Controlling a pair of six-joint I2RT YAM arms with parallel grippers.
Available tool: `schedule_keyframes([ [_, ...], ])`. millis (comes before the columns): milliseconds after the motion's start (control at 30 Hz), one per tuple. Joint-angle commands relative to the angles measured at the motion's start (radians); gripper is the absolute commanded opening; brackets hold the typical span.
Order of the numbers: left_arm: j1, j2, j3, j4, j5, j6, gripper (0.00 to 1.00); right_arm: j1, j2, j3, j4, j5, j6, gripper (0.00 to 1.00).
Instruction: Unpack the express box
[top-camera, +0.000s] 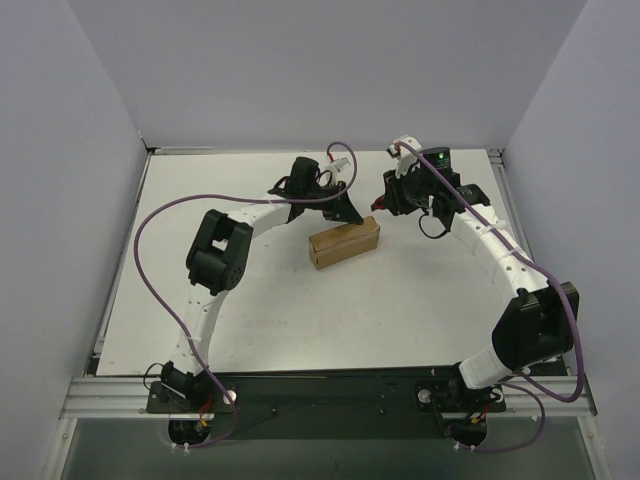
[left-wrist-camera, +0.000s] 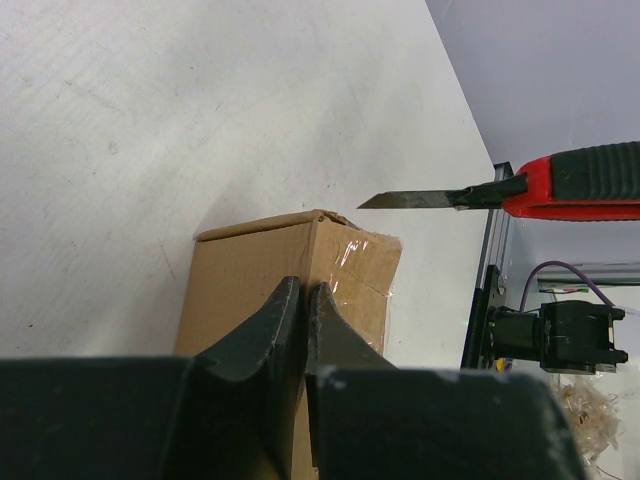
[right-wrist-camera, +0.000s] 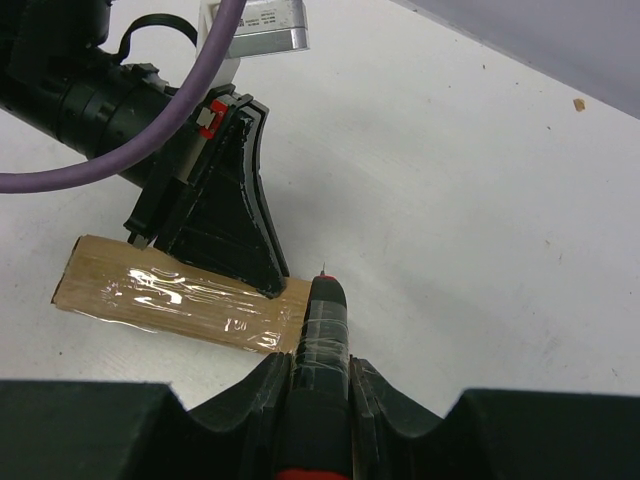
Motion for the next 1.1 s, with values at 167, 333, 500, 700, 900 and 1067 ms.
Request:
schedule_keyframes([
  [167, -0.003, 0.005, -0.030, -0.062, -0.024, 0.038, 0.00, -0.003, 0.002, -0.002, -0.003, 0.017, -0.021, 0.00],
  [333, -0.003, 0.008, -0.030, -0.062, -0.028, 0.040, 0.00, -0.003, 0.001, -0.005, -0.018, 0.020, -0.020, 0.00],
  [500, -0.005, 0.011, -0.030, -0.060, -0.028, 0.037, 0.00, -0.002, 0.001, -0.013, -0.031, 0.024, -0.020, 0.00],
  [700, -0.005, 0.011, -0.030, -0.060, -0.028, 0.037, 0.00, 0.003, 0.007, -0.016, -0.034, 0.021, -0.012, 0.00],
  [900, -0.003, 0.012, -0.028, -0.057, -0.029, 0.035, 0.00, 0.007, 0.011, -0.010, -0.035, 0.021, -0.006, 0.00],
  [1067, -0.003, 0.012, -0.027, -0.062, -0.041, 0.035, 0.00, 0.017, 0.019, -0.002, -0.079, 0.038, -0.003, 0.00],
])
